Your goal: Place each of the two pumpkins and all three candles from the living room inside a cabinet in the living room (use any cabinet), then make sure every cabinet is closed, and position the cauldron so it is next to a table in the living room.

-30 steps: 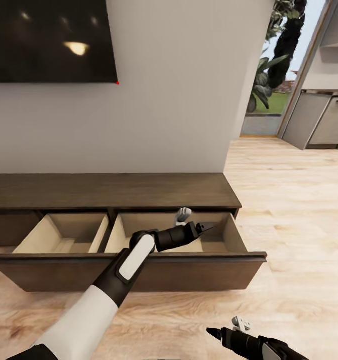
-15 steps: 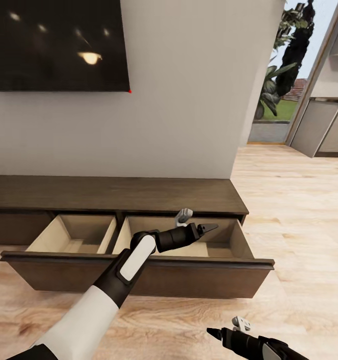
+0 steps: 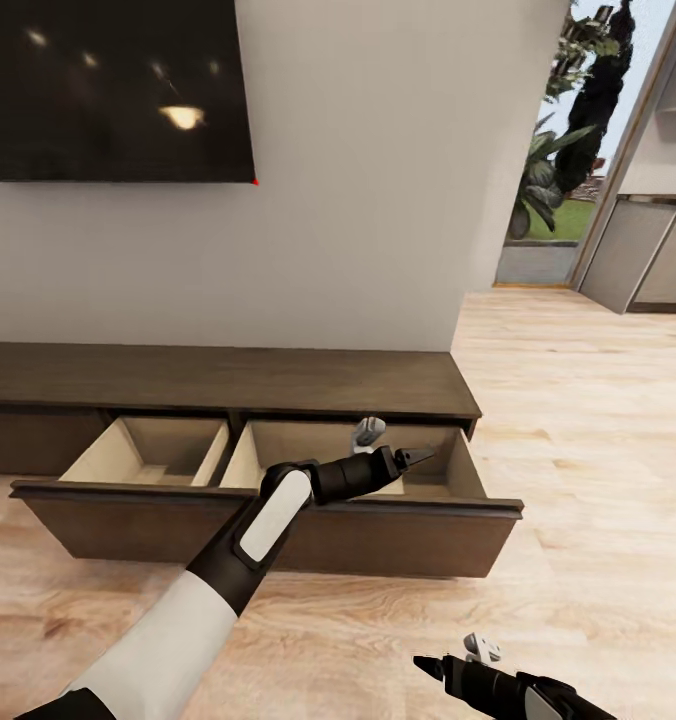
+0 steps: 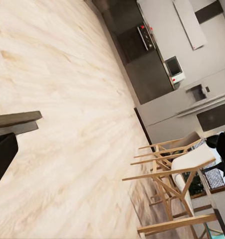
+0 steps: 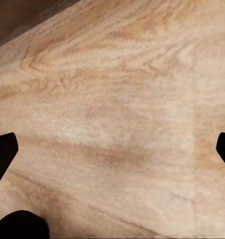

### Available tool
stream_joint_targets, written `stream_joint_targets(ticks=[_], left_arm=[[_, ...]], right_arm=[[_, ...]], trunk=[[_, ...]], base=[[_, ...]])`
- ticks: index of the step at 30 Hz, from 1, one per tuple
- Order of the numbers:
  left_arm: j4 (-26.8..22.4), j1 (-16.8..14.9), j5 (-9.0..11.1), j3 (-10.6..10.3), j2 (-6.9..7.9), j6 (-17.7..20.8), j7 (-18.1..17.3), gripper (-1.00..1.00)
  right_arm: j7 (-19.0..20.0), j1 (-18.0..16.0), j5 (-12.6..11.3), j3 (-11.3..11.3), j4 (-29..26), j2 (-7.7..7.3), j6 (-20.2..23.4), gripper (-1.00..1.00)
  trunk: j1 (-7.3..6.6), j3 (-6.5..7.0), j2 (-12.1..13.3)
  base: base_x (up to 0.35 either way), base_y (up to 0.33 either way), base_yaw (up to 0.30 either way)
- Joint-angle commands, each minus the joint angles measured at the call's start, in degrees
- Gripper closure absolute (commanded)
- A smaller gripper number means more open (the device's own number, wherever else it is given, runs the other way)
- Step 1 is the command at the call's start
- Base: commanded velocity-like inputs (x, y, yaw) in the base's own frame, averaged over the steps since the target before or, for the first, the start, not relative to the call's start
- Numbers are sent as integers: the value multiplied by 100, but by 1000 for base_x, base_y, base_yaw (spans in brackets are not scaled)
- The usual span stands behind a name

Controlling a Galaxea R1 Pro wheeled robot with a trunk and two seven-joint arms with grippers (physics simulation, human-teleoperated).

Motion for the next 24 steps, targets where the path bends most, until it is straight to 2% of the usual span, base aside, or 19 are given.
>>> stream_joint_targets(ticks=[1, 14, 17, 24], left_arm=[[3, -4, 12, 3, -2, 26, 1, -100], [76, -4, 9, -6, -2, 20, 16, -100], [81, -4, 4, -6, -2, 18, 17, -100], [82, -4, -3, -6, -2, 25, 16, -100]], right_arm=[[5, 0, -60, 28, -9, -4, 51, -100], [3, 0, -59, 29, -9, -4, 51, -100], [5, 0, -59, 29, -9, -4, 51, -100], [6, 0, -59, 29, -8, -6, 53, -100]], trunk=[[-3, -7, -2], [-3, -46, -2], [-3, -57, -2], [-21, 82, 7]], base=[[-199, -253, 199], [-195, -265, 267], [-71, -94, 281], [-11, -15, 171]])
